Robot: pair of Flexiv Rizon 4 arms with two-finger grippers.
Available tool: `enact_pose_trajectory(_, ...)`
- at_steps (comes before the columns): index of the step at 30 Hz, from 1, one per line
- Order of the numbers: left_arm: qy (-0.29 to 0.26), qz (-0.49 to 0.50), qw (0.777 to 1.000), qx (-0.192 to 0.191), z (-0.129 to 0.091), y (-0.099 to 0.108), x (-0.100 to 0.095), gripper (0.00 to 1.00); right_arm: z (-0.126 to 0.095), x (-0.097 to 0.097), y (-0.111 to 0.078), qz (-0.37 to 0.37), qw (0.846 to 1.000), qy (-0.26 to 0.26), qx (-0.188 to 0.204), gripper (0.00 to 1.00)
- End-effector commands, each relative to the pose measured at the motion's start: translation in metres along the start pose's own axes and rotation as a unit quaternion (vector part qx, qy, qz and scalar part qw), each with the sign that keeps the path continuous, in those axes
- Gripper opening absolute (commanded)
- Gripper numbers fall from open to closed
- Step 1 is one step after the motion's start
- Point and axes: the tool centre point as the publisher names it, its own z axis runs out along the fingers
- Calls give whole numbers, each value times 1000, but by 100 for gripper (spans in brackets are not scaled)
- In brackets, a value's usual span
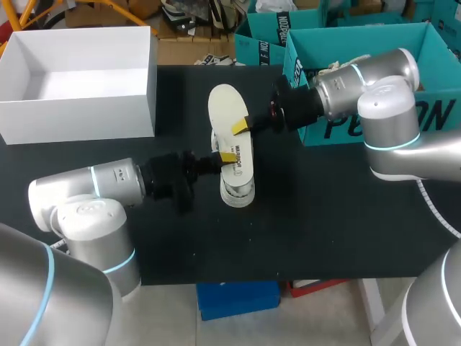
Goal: Take the shoe out of the shoebox, open the shoe tongue, remove and reinsert the insole, then place the shoe into the shoebox
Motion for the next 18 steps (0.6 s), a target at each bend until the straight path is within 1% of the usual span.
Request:
enact_pose_trajectory(1, 1, 1, 1000, -2, 0, -1, -1, 0, 3, -5, 8, 1, 1000, 3, 8, 0)
enact_pose_trajectory(10, 2, -1, 1000, -4, -1, -1, -1, 0, 3, -5, 8, 1, 1000, 3, 8, 0)
enact_pose_trajectory(11, 2, -3, 1000, -5, -1, -1, -1, 100, 3, -5, 8, 1, 1000, 3, 8, 0)
enact_pose_trajectory(13, 2, -3, 1000, -7, -2, 0, -1, 100, 3, -5, 8, 1, 1000, 3, 8, 0)
enact_pose_trajectory(18, 24, 1, 999, -24, -8, 4, -6, 100, 3, -5, 8, 1, 1000, 3, 8, 0)
